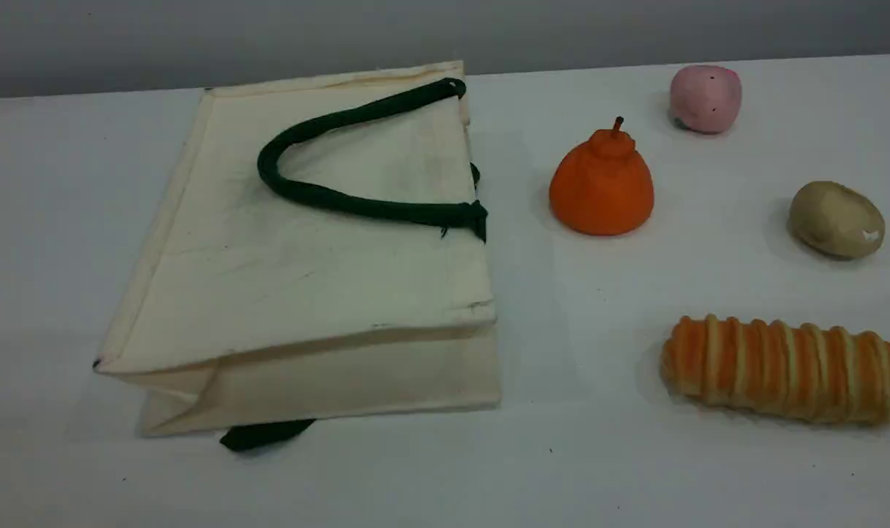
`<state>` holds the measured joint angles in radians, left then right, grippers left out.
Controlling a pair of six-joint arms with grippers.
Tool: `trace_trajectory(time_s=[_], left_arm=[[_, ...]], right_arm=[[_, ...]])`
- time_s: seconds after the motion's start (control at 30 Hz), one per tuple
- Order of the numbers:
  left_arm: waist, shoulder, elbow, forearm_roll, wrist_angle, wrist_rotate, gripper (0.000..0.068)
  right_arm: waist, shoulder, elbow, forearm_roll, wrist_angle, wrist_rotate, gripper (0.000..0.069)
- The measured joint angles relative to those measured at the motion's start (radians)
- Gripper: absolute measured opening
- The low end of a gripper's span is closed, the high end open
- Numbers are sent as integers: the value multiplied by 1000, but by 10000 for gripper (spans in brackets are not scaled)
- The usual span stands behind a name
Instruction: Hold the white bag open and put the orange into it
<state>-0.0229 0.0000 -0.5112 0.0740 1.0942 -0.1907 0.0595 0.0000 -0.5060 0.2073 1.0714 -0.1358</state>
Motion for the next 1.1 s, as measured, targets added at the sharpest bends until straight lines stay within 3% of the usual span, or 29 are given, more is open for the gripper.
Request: trace_trajectory(time_s=[1.1], left_arm=[[0, 0, 0, -2, -3, 25, 184]], right_arm=[[0, 0, 0, -1, -1, -5, 217]])
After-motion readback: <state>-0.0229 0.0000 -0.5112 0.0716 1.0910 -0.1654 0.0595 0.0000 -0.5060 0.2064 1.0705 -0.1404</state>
